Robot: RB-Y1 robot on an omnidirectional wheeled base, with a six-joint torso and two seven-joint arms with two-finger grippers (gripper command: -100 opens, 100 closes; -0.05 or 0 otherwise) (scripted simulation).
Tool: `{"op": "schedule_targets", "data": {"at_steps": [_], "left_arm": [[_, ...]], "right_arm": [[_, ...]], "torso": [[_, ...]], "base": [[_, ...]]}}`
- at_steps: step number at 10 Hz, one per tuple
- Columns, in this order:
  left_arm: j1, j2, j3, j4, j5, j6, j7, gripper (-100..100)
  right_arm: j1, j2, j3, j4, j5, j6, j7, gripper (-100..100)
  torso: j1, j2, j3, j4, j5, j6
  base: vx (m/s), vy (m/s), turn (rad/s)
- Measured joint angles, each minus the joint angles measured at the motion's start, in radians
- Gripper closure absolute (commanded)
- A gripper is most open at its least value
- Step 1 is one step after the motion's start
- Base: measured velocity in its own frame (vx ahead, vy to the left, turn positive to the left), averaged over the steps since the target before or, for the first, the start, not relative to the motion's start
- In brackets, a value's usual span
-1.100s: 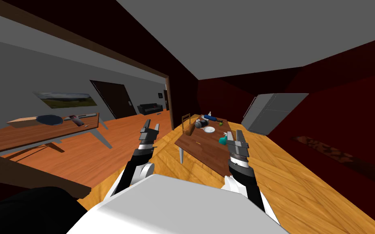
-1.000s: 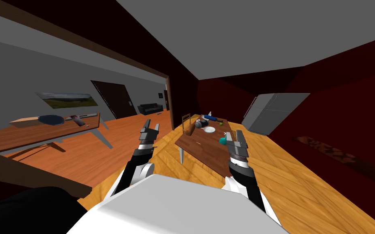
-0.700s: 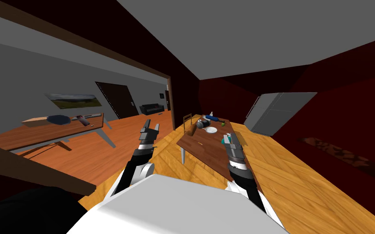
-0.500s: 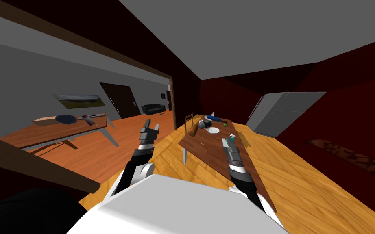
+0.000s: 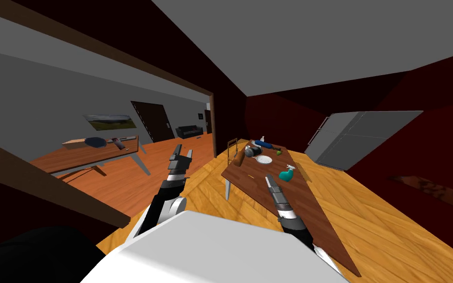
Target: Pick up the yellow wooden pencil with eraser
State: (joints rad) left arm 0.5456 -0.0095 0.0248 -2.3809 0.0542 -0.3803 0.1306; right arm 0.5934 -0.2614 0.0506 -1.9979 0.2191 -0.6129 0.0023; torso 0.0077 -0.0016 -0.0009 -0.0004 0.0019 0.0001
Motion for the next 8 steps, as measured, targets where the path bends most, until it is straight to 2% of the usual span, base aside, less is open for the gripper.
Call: {"op": "schedule_targets", "data": {"at_steps": [1,4,5,6,8], "left_arm": [[0.0,0.0,0.0,0.0,0.0,0.0,0.0,0],[0.0,0.0,0.0,0.0,0.0,0.0,0.0,0],[0.0,0.0,0.0,0.0,0.0,0.0,0.0,0],[0.0,0.0,0.0,0.0,0.0,0.0,0.0,0],[0.0,0.0,0.0,0.0,0.0,0.0,0.0,0]], "right_arm": [[0.021,-0.028,0.005,0.016,0.015,0.004,0.004,-100],[0.036,-0.092,0.003,0.088,0.04,-0.005,0.007,-100],[0.043,-0.116,0.007,0.129,0.056,-0.012,0.014,-100],[0.068,-0.154,0.013,0.151,0.078,-0.012,0.021,-100],[0.078,-0.186,0.031,0.218,0.113,-0.013,0.041,-100]], "torso": [[0.0,0.0,0.0,0.0,0.0,0.0],[-0.002,0.0,0.0,0.0,-0.001,0.0],[-0.001,-0.001,-0.001,0.0,0.0,0.0],[0.002,-0.004,-0.002,-0.001,0.0,0.0],[0.001,0.0,0.0,0.0,0.0,0.0]], "base": [[0.033,0.092,0.044],[0.041,0.099,0.093],[0.105,0.161,0.22],[0.065,0.121,0.053],[0.019,0.117,0.086]]}}
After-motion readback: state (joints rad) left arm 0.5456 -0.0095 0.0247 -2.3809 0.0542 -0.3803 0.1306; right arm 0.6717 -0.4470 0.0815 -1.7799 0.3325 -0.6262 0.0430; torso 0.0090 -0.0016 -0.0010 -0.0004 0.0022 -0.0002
